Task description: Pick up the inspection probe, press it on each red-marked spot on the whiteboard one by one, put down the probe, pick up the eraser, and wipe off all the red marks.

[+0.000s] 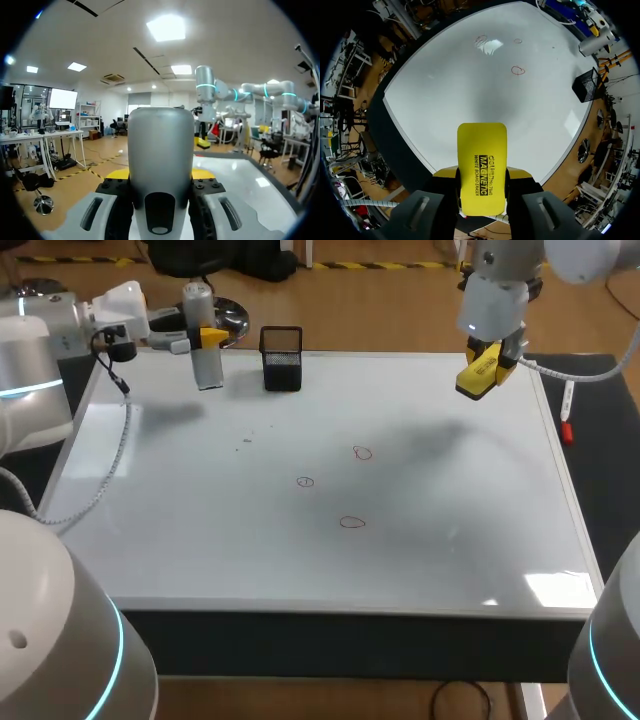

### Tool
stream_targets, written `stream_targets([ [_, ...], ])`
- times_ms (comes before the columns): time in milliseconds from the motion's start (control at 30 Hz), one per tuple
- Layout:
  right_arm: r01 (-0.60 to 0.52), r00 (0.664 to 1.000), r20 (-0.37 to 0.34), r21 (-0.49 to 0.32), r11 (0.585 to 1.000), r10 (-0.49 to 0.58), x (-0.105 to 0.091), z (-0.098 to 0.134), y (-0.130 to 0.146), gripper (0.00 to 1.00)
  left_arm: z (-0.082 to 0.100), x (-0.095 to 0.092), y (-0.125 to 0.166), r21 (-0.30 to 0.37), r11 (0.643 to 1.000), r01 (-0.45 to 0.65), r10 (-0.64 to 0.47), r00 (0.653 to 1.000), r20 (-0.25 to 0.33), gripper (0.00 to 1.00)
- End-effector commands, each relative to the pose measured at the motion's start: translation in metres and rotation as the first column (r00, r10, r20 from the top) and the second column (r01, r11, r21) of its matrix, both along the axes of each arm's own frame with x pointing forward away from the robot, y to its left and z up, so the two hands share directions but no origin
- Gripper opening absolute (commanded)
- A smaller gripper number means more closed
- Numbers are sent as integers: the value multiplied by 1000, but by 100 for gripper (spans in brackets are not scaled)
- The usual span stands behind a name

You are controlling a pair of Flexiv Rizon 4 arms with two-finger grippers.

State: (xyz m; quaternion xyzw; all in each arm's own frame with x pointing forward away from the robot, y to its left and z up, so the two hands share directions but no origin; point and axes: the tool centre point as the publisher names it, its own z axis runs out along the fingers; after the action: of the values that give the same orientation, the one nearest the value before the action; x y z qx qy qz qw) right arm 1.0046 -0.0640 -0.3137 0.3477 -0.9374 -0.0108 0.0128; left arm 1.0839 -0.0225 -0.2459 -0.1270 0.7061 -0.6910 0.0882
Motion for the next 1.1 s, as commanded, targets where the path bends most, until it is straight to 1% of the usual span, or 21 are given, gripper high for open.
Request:
stream_targets([
  [33, -1, 1000, -1, -4, 1000, 1, 1, 1, 0, 0, 1, 0, 0, 1, 1000, 0, 0, 1000, 0, 0],
  [300, -1, 1000, -1, -4, 1000, 1, 1, 1, 0, 0, 1, 0, 0, 1, 1000, 0, 0, 1000, 0, 0],
  [333, -12, 1000, 0, -12, 1000, 12, 0, 2, 4, 0, 1, 0, 0, 1, 1000, 0, 0, 1000, 0, 0],
  [467, -56, 998, 22, 3, 998, 56, -7, 3, 25, 0, 1, 0, 0, 1, 1000, 0, 0, 1000, 0, 0],
  [533, -78, 997, 19, 14, 997, 78, -13, 2, 36, 0, 1, 0, 0, 1, 1000, 0, 0, 1000, 0, 0],
  [733, -153, 988, 41, 58, 986, 151, -33, 6, 69, 0, 1, 0, 0, 1, 1000, 0, 0, 1000, 0, 0],
  [767, -171, 985, 46, 63, 983, 168, -37, 8, 76, 0, 1, 0, 0, 1, 1000, 0, 0, 1000, 0, 0],
  [800, -189, 981, 49, 83, 978, 186, -41, 9, 82, 0, 1, 0, 0, 1, 1000, 0, 0, 1000, 0, 0],
  [833, -203, 979, 37, 100, 974, 200, -44, 9, 87, 0, 1, 0, 0, 1, 1000, 0, 0, 1000, 0, 0],
  [900, -235, 971, 54, 95, 967, 231, -50, 10, 99, 0, 1, 0, 0, 1, 1000, 0, 0, 1000, 0, 0],
  [1000, -287, 957, 61, 103, 952, 282, -66, 12, 124, 0, 1, 0, 0, 1, 1000, 0, 0, 1000, 0, 0],
  [1100, -334, 942, 68, 110, 936, 328, -76, 13, 143, 0, 1, 0, 0, 1, 1000, 0, 0, 1000, 0, 0],
])
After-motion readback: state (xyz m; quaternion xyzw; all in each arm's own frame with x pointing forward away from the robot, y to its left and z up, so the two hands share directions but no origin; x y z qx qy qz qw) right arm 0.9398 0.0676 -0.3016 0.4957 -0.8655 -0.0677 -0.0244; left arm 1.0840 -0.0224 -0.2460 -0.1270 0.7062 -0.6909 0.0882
